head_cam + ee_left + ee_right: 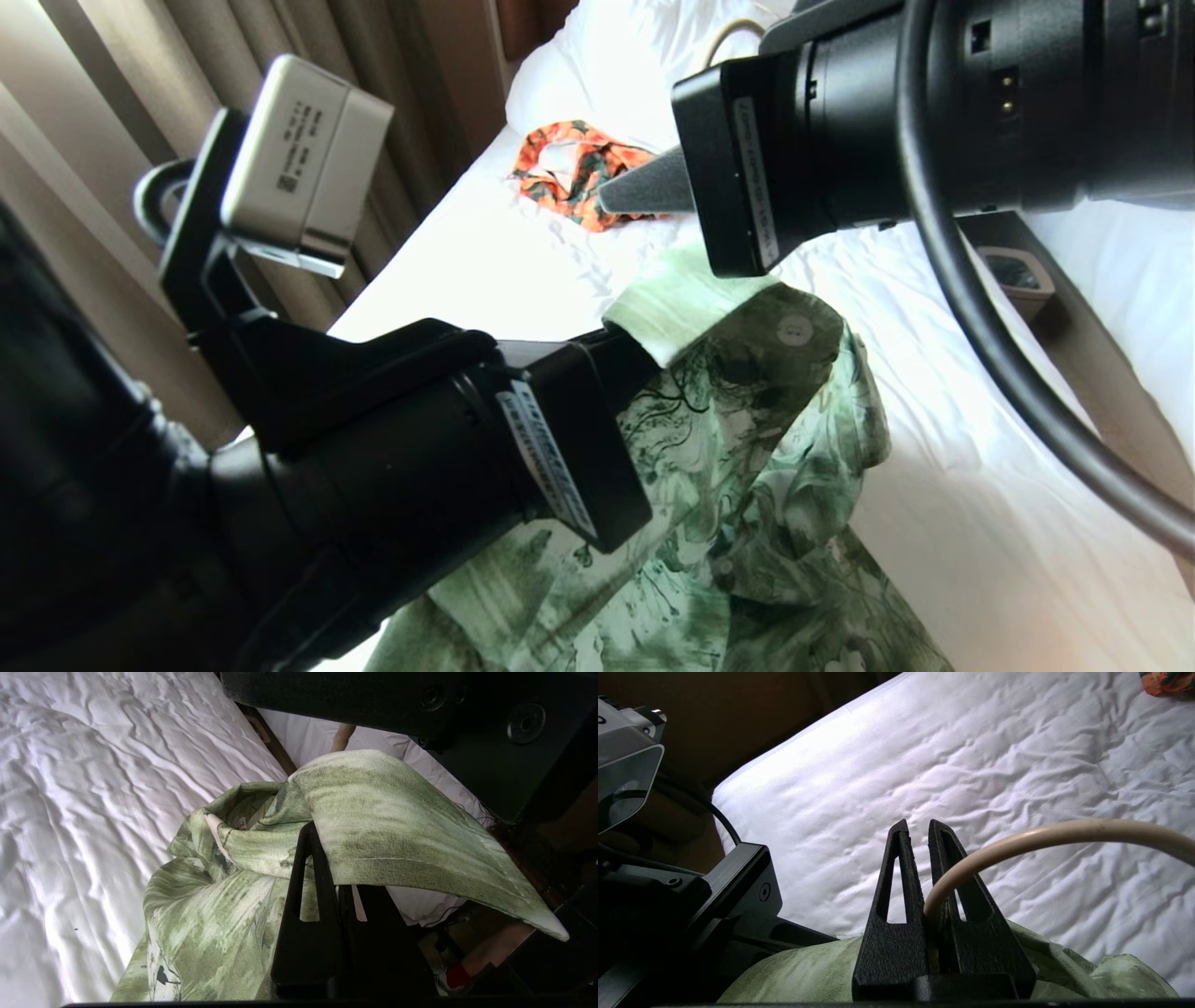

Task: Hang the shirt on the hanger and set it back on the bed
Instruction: Take the clothes hanger out of the clothes

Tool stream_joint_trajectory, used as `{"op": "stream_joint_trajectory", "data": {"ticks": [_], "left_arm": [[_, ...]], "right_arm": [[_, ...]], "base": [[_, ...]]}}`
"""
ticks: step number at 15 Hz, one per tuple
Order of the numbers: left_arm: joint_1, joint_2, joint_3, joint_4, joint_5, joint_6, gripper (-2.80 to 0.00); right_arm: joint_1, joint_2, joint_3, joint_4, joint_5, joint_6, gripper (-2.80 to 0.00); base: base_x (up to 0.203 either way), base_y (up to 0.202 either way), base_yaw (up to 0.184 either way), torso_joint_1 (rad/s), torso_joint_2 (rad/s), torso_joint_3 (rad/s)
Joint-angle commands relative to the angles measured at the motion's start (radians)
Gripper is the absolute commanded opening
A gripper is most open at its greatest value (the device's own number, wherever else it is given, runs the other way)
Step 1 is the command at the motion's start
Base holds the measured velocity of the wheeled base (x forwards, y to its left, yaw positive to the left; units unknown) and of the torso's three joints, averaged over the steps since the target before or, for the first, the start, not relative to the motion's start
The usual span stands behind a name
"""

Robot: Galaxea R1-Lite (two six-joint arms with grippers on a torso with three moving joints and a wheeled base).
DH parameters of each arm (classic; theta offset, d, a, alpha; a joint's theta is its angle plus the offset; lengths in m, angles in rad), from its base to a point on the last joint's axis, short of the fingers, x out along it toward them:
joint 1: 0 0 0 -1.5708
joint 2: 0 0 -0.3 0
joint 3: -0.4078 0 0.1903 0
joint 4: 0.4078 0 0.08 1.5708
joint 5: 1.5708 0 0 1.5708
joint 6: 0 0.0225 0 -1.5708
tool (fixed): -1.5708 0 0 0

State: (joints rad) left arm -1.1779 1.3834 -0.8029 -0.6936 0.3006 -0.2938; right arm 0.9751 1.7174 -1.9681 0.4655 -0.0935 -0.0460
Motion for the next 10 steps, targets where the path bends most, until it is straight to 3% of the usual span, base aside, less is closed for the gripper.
{"op": "stream_joint_trajectory", "data": {"ticks": [1,8,10], "left_arm": [[-0.008,0.010,0.007,0.002,0.000,-0.002,-2.80],[-0.007,0.002,0.002,0.002,0.003,-0.002,-2.80],[-0.008,-0.012,0.001,0.005,0.003,-0.001,-2.80]], "right_arm": [[0.018,-0.005,0.012,0.004,-0.027,0.000,-2.80],[0.031,-0.004,0.020,-0.004,-0.189,-0.043,-2.80],[0.023,-0.004,0.020,-0.004,-0.198,-0.041,-2.80]], "base": [[0.000,0.000,0.000,0.000,0.00,0.000],[0.000,0.000,0.000,0.000,0.00,0.000],[0.000,0.000,0.000,0.000,0.00,0.000]]}}
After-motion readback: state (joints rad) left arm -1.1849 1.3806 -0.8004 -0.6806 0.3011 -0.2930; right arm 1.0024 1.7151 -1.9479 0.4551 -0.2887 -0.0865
